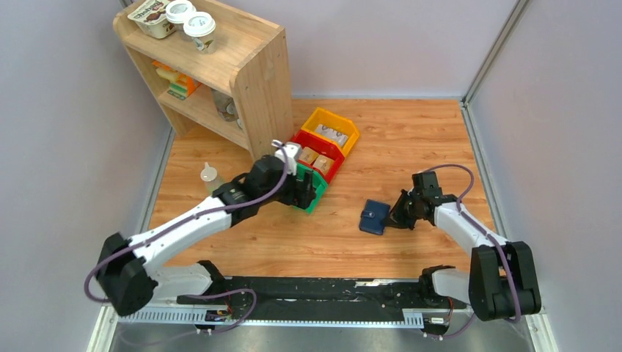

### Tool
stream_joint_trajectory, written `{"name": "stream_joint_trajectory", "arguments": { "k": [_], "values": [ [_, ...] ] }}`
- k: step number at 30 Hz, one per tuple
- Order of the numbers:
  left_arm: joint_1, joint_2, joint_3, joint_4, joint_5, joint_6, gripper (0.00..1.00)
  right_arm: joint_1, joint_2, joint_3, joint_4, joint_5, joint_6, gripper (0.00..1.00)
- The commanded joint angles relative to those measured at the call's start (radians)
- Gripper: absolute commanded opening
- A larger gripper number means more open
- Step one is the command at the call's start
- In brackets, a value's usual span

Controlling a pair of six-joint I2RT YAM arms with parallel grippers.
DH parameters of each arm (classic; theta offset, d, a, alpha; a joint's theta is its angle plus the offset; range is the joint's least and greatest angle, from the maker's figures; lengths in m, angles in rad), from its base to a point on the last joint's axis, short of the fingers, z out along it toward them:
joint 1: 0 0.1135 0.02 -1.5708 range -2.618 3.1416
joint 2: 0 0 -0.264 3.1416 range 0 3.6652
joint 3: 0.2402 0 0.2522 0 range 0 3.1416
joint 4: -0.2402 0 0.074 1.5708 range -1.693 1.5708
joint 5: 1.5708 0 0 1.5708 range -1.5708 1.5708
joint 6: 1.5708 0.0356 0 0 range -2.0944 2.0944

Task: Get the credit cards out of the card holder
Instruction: Move the card holder to the center of the board, then open the card holder at the center of the board.

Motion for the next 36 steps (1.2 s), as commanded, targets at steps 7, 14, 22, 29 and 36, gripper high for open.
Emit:
{"name": "stream_joint_trajectory", "arguments": {
  "k": [7,14,22,29,36],
  "values": [
    [-0.248,0.465,0.337,0.025,-0.127,-0.006,0.97,0.001,-0.144,-0.051,-0.063,0.052,-0.068,0.3],
    [-0.28,0.684,0.53,-0.027,-0.059,-0.023,0.88,-0.056,-0.176,-0.119,0.058,0.003,-0.054,0.34],
    [-0.297,0.805,0.604,-0.048,-0.008,-0.041,0.88,-0.126,-0.097,-0.208,0.244,-0.186,-0.045,0.36],
    [-0.309,0.856,0.659,-0.088,-0.001,-0.046,0.87,-0.183,-0.084,-0.24,0.315,-0.215,-0.029,0.36],
    [-0.321,0.915,0.728,-0.146,0.002,-0.052,0.81,-0.188,-0.089,-0.248,0.345,-0.24,-0.04,0.13]
  ]
}}
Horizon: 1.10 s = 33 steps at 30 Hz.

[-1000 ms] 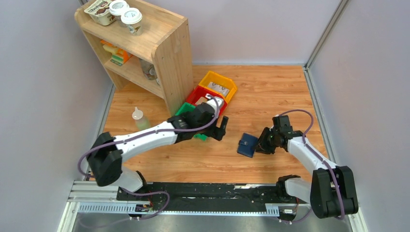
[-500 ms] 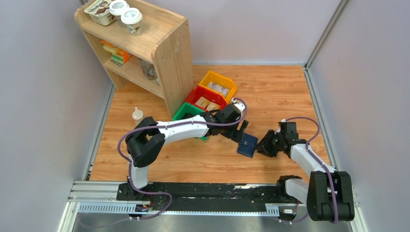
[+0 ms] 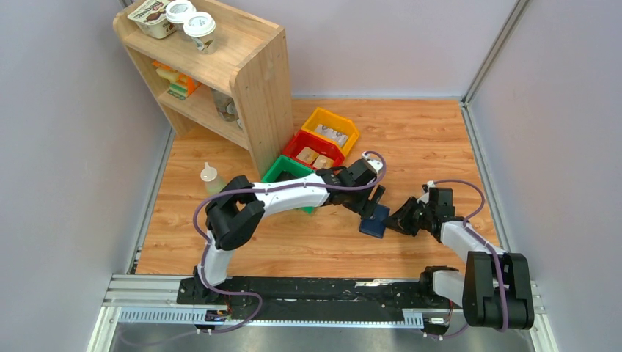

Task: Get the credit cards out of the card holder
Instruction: Open the card holder at the center of the board.

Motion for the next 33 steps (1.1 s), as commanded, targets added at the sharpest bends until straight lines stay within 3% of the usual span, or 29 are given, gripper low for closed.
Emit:
{"name": "stream_joint_trajectory", "arguments": {
  "k": [1,5,18,21,33],
  "values": [
    [-0.019,0.042,0.088,-0.062,0.004,-0.013,0.8,-0.004,-0.011,-0.015,0.056,-0.013,-0.016,0.09],
    [-0.03,0.09,0.14,-0.106,-0.026,-0.019,0.68,-0.004,-0.054,-0.015,0.037,-0.01,-0.025,0.01],
    [-0.057,0.219,0.311,-0.209,-0.033,-0.036,0.61,-0.004,-0.086,-0.014,0.026,-0.005,-0.034,0.0],
    [-0.059,0.243,0.329,-0.225,-0.026,-0.045,0.5,-0.004,-0.09,-0.015,0.026,-0.002,-0.035,0.0],
    [-0.082,0.323,0.4,-0.334,-0.042,-0.021,0.49,-0.004,-0.093,-0.014,0.023,0.001,-0.035,0.0]
  ]
}}
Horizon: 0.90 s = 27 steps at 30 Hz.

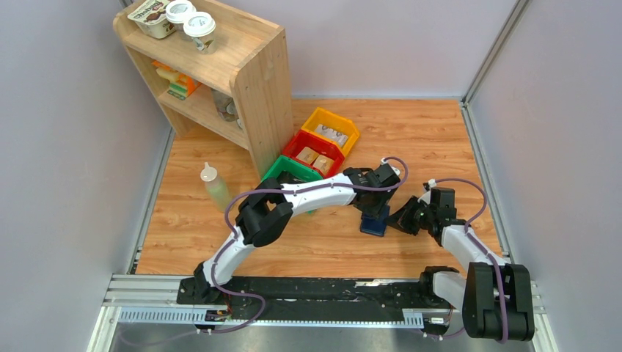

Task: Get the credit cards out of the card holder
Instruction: Open the card holder at the center of the board.

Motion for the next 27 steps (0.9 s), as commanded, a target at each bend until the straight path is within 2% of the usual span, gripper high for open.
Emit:
{"name": "stream_joint_trajectory", "arguments": {
  "k": [1,2,3,5,8,9,10,12,15,22,24,27],
  "values": [
    [-0.026,0.049,0.038,-0.086,-0.005,0.012,0.48,-0.003,-0.023,0.002,0.008,0.009,-0.016,0.0],
    [-0.028,0.048,0.035,-0.089,-0.006,0.012,0.42,-0.003,-0.025,0.002,0.008,0.008,-0.016,0.0],
    [-0.026,0.039,0.031,-0.089,-0.014,0.014,0.31,-0.003,-0.026,0.002,0.007,0.008,-0.016,0.0],
    [-0.026,0.022,0.023,-0.086,-0.025,0.014,0.26,-0.003,-0.025,0.002,0.004,0.012,-0.017,0.0],
    [-0.026,-0.009,-0.009,-0.055,-0.029,0.014,0.24,-0.003,-0.025,0.002,0.001,0.015,-0.019,0.0],
    [-0.026,-0.029,-0.018,-0.044,-0.034,0.014,0.22,-0.003,-0.023,0.003,-0.002,0.017,-0.019,0.0],
    [-0.026,-0.052,-0.04,-0.028,-0.042,0.012,0.13,-0.003,-0.023,0.005,-0.004,0.018,-0.02,0.0],
    [-0.022,-0.085,-0.07,0.002,-0.048,0.008,0.08,-0.003,-0.025,0.005,-0.008,0.021,-0.022,0.0],
    [0.0,-0.136,-0.129,0.055,-0.036,-0.014,0.07,-0.003,-0.032,0.008,-0.019,0.028,-0.026,0.0],
    [0.069,-0.329,-0.431,0.268,0.017,-0.101,0.07,-0.003,-0.042,0.02,-0.048,0.049,-0.04,0.03],
    [0.079,-0.354,-0.48,0.305,0.024,-0.115,0.07,-0.003,-0.042,0.023,-0.057,0.055,-0.045,0.07],
    [0.083,-0.366,-0.532,0.327,0.03,-0.135,0.09,-0.002,-0.039,0.032,-0.071,0.07,-0.049,0.19]
  ]
}}
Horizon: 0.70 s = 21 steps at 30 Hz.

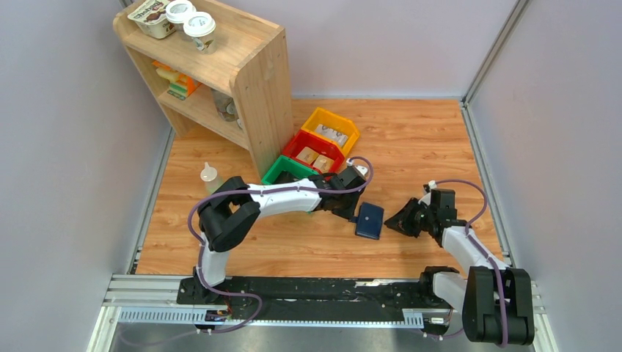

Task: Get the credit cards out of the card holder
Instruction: Open the card holder at the center of the board.

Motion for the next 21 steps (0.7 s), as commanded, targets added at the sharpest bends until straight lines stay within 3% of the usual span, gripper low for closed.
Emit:
{"name": "stream_joint_trajectory", "arguments": {
  "k": [1,2,3,6,10,15,21],
  "values": [
    [0.013,-0.065,-0.054,0.068,-0.001,-0.055,0.1,-0.002,-0.016,0.037,-0.021,0.063,-0.03,0.25],
    [0.013,-0.068,-0.071,0.071,-0.01,-0.061,0.11,-0.002,-0.016,0.043,-0.024,0.062,-0.03,0.35],
    [0.015,-0.073,-0.08,0.079,-0.015,-0.073,0.11,-0.001,-0.017,0.051,-0.029,0.065,-0.03,0.39],
    [0.019,-0.088,-0.132,0.105,-0.018,-0.107,0.15,0.019,-0.036,0.085,-0.079,0.1,-0.038,0.71],
    [0.018,-0.103,-0.17,0.148,-0.021,-0.161,0.15,0.103,-0.08,0.18,-0.191,0.196,-0.059,0.99],
    [0.019,-0.129,-0.23,0.195,-0.046,-0.239,0.14,0.229,-0.094,0.293,-0.324,0.37,-0.1,1.0],
    [0.004,-0.146,-0.272,0.234,-0.073,-0.282,0.11,0.376,-0.022,0.368,-0.378,0.468,-0.116,1.0]
  ]
}}
